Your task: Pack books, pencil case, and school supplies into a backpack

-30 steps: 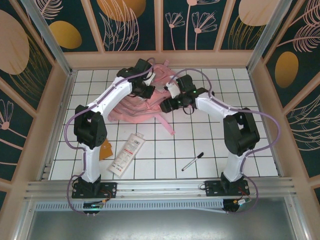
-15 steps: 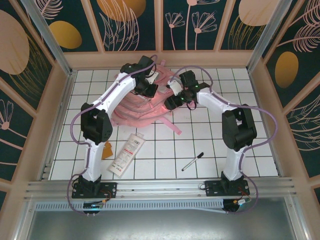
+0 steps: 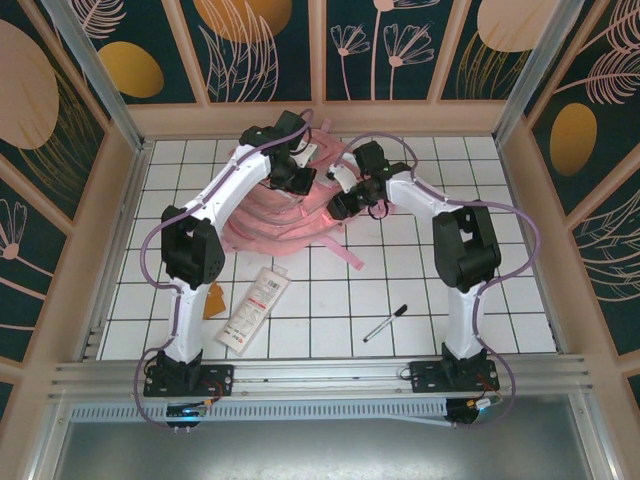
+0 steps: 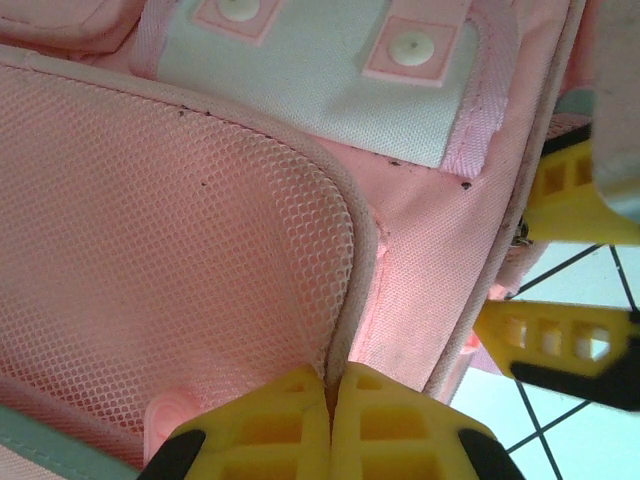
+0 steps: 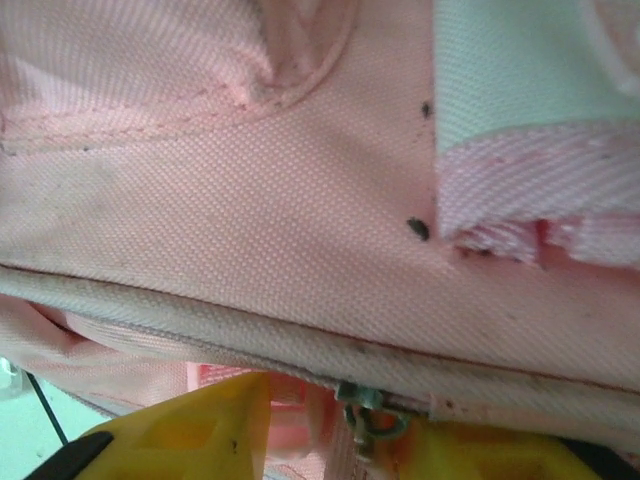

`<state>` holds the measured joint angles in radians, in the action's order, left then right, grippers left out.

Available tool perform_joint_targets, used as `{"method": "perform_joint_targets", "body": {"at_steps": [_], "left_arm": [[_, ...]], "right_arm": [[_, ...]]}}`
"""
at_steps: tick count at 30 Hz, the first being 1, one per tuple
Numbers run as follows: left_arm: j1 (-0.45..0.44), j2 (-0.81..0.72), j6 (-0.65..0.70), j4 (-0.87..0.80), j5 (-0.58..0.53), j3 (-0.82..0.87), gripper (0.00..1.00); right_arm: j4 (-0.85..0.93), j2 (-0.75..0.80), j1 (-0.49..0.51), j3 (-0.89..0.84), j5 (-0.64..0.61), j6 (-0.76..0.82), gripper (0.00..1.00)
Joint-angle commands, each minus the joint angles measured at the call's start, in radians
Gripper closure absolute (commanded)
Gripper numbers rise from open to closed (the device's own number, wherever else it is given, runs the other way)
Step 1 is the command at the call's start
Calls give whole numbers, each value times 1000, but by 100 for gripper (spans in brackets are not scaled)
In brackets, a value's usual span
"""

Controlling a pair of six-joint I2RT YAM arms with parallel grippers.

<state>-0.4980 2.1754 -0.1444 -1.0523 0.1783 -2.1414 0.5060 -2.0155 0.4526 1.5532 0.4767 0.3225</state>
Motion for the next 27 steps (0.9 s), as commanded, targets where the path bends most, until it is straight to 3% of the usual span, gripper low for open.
{"method": "perform_joint_targets", "body": {"at_steps": [1, 7, 15, 23, 27], "left_arm": [[0, -6, -44, 35, 67, -18, 100], [0, 7, -83, 43, 25, -19, 100], [0, 24, -131, 63, 44, -12, 100], [-4, 13, -197, 147, 120, 35, 100], [-10, 6, -202, 164, 120, 61, 100]], "right_arm": [[-27, -1, 8, 28, 55, -36, 80], [103, 54, -13, 31, 141, -9, 100], [285, 30, -17, 39, 266, 40, 100], [249, -9, 62, 56, 538, 3, 100], [351, -44, 72, 90, 680, 76, 100]]}}
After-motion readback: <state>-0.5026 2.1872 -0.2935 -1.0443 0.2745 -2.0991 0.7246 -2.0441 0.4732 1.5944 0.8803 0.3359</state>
